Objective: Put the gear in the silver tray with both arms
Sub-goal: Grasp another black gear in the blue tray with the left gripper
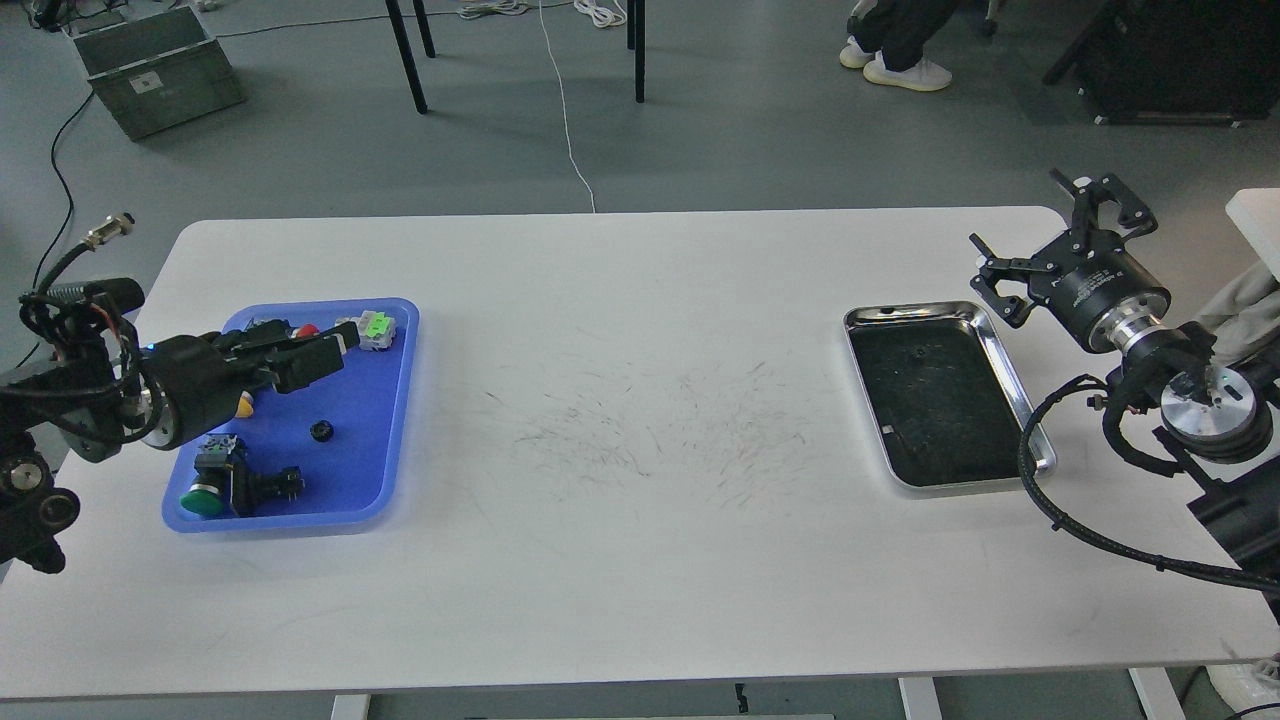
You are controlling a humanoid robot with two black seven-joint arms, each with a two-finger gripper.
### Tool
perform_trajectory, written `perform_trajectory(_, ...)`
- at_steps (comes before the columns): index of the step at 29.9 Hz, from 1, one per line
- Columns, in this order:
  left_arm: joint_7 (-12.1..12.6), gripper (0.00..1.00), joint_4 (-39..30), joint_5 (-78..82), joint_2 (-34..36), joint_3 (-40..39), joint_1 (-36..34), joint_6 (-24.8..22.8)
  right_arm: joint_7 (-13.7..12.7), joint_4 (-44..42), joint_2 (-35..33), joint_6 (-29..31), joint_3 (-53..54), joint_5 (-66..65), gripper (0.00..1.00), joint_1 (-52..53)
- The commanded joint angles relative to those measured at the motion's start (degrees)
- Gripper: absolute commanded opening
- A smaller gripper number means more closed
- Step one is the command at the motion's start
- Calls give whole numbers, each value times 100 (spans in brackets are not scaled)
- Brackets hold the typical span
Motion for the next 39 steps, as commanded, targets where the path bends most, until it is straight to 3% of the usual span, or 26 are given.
perform_trajectory(1,-162,97,348,547,-180,223,22,140,18,18,3,0,0,-2,93,-4)
perform_trajectory(11,-286,96,1183,1172,-707,699,40,483,44,9,3,0,-26,-2,93,-13)
perform_trajectory(27,-567,87,2159,1180,-1191,989,49,588,44,18,3,9,-44,-20,94,-30)
perform_trajectory(39,-576,65,2300,1189,-1217,989,181,641,44,44,3,9,-70,-37,94,-31)
